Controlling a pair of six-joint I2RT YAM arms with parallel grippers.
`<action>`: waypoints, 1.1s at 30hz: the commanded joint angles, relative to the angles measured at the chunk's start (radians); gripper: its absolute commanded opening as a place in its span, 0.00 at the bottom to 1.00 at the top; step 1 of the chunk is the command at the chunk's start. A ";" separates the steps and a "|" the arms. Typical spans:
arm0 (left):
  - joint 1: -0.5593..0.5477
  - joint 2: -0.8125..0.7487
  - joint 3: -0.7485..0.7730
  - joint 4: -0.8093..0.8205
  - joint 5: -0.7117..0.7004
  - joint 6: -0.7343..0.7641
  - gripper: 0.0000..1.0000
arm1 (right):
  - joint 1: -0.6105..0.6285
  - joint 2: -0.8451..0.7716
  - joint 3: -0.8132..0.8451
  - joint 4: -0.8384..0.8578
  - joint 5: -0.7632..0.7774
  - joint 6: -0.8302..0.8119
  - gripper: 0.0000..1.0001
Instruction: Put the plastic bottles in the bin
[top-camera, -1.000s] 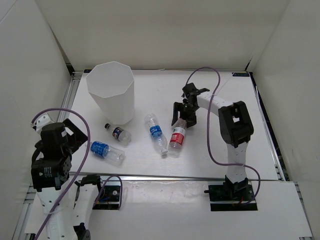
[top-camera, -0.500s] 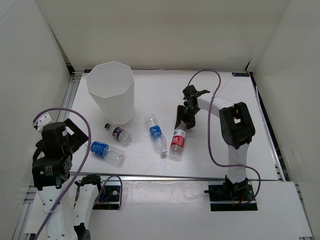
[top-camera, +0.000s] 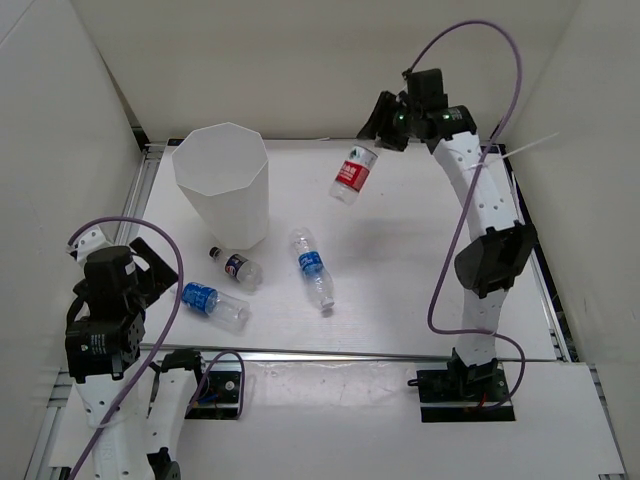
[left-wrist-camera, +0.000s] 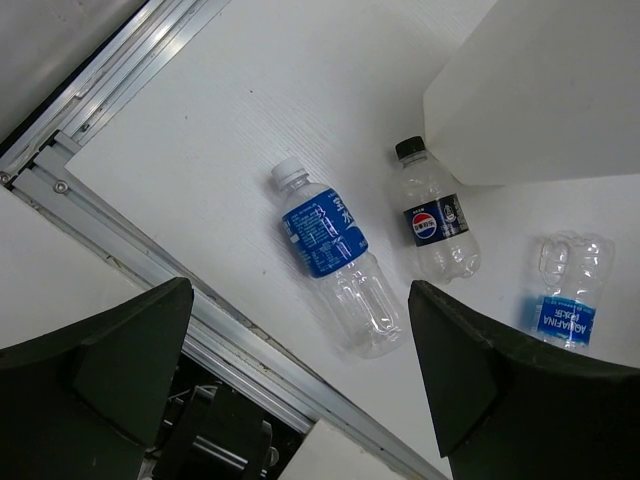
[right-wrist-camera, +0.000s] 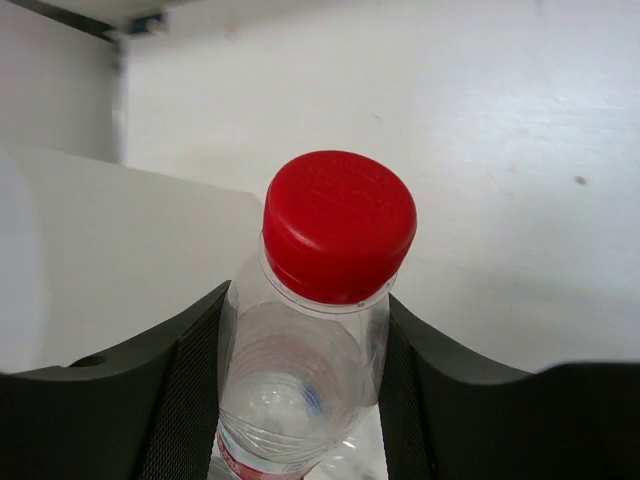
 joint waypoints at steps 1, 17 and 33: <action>-0.004 0.004 -0.008 0.014 0.019 0.015 1.00 | 0.005 -0.068 0.076 0.050 -0.099 0.134 0.22; -0.004 0.004 -0.040 0.032 0.068 0.024 1.00 | 0.127 0.072 0.240 0.663 -0.332 0.647 0.16; -0.004 0.049 -0.023 0.009 0.166 0.044 1.00 | 0.350 0.185 0.267 0.831 -0.049 0.379 0.22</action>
